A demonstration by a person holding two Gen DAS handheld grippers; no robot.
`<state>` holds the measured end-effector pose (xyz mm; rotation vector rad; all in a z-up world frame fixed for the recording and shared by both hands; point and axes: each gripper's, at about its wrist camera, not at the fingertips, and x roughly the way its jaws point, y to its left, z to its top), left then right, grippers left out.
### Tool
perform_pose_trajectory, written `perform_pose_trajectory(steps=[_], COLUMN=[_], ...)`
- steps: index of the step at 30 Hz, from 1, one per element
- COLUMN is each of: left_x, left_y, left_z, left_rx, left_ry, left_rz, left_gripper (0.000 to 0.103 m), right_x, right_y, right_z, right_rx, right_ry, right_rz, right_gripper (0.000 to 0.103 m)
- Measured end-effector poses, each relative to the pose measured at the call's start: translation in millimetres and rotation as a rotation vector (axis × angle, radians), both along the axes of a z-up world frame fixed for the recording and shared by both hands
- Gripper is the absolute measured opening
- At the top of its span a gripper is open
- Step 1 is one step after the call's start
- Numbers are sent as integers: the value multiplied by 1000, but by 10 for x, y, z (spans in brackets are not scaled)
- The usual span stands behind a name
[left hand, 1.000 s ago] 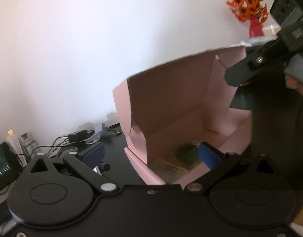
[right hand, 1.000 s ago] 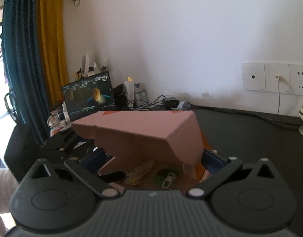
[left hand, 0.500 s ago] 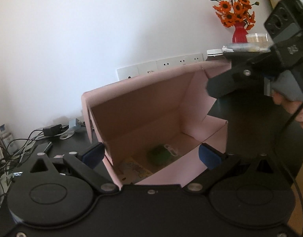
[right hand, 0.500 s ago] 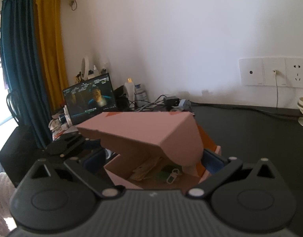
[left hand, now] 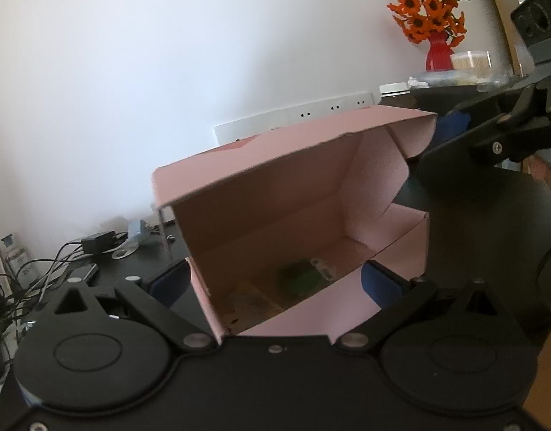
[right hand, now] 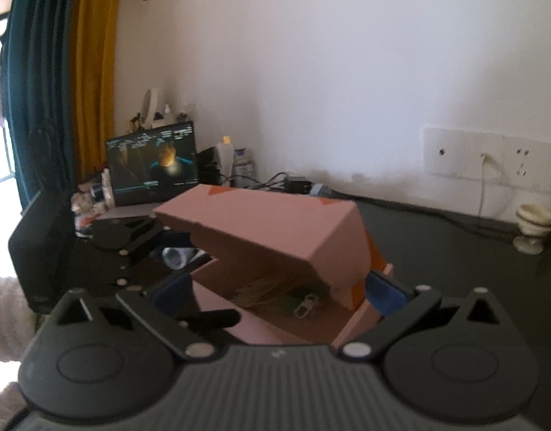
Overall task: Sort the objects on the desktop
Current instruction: 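Fold the lid over the box opening with the right tool, then press the lid down onto the box walls with the right tool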
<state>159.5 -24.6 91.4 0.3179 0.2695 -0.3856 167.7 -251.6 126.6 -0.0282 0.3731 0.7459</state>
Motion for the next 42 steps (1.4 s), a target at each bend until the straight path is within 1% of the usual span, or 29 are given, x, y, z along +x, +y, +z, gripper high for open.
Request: perform_pose_trajectory(steps=[3, 5, 9, 14, 17, 20, 23, 25, 27, 29, 30, 32, 37, 42], left_x=[-6, -38, -206, -394, -471, -513, -517, -512, -502, -491, -486, -484, -448, -448], left_y=[52, 91, 157, 180, 185, 179, 174, 170, 167, 170, 171, 173, 162, 178], left_z=[15, 25, 4, -8, 24, 55, 68, 63, 54, 61, 66, 78, 79, 56], left_rx=[-2, -3, 16, 60, 62, 52, 41, 34, 31, 25, 22, 19, 18, 11], left_ry=[-4, -8, -66, -162, -210, -237, -232, -221, -213, -206, -204, -203, -207, -201], left_rz=[14, 17, 18, 21, 7, 1, -6, -10, -9, -9, -11, -14, -22, -31], left_gripper=[103, 103, 103, 103, 103, 103, 103, 103, 103, 103, 103, 103, 103, 103], right_x=[-44, -66, -90, -190, -268, -329, -351, -353, -351, -350, -347, -341, -386, -448], right_y=[36, 47, 60, 163, 220, 270, 314, 350, 383, 415, 419, 406, 408, 447], right_z=[23, 34, 40, -16, -28, -22, -14, -18, -34, -51, -56, -61, -54, -54], right_rx=[-46, -55, -48, -132, -176, -206, -235, -262, -289, -316, -318, -302, -288, -302], right_ry=[-72, -116, -158, -237, -291, -333, -370, -395, -412, -429, -429, -413, -407, -415], right_rz=[-32, -56, -91, -111, -116, -118, -140, -157, -173, -190, -192, -188, -177, -162], right_gripper=[102, 102, 102, 102, 101, 101, 101, 97, 87, 82, 76, 68, 67, 67])
